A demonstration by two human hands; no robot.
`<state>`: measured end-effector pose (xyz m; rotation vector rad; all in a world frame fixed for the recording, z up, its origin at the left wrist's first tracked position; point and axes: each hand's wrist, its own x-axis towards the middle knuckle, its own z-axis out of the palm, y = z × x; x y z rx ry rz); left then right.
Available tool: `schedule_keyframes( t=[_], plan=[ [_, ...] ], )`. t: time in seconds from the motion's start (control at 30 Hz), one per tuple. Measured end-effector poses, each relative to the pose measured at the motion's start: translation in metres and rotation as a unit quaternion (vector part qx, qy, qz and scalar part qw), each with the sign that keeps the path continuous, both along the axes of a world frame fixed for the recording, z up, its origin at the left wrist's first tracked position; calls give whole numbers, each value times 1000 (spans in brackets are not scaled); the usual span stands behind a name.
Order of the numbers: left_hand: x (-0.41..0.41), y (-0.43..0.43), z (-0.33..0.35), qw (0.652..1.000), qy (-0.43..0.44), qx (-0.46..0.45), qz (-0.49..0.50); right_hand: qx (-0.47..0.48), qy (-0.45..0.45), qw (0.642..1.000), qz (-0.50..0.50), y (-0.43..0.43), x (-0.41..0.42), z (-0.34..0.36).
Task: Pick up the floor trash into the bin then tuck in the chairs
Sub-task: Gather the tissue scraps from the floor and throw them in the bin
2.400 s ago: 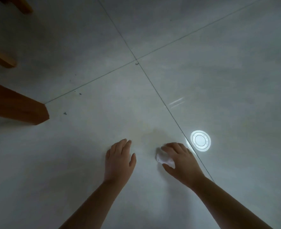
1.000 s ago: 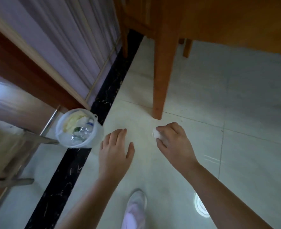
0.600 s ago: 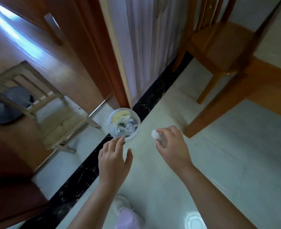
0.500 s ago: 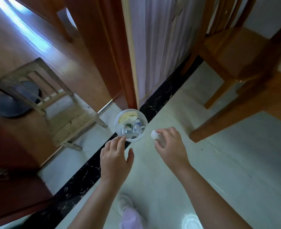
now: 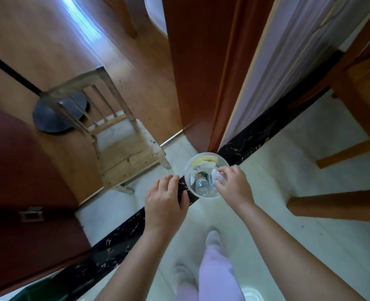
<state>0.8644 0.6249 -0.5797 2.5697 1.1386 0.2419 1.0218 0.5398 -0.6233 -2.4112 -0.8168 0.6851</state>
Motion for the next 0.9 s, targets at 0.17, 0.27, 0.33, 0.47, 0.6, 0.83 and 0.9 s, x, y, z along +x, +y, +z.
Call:
schedule_keyframes(
  t=[0.17,0.27,0.33,0.47,0.6,0.83,0.9],
  plan=[
    [11,27,-14,999,37,-17,11,-58,44,997,-35,37,24,-32],
    [21,38,-20,999,44,-24,15,-70,56,995,-43,50,37,-49],
    [28,44,-25,998,43,-27,21,-75,64,994,-45,59,44,-56],
    [36,50,-33,998,46,-27,32,-75,88,992,-55,71,53,-68],
    [40,51,-40,998,49,-25,34,-92,97,990,-51,74,58,-72],
    [49,43,-32,998,61,-13,23,-106,14,994,33,60,55,-54],
    [50,40,-25,998,59,-9,16,-85,-30,994,65,54,50,-38]
  ],
)
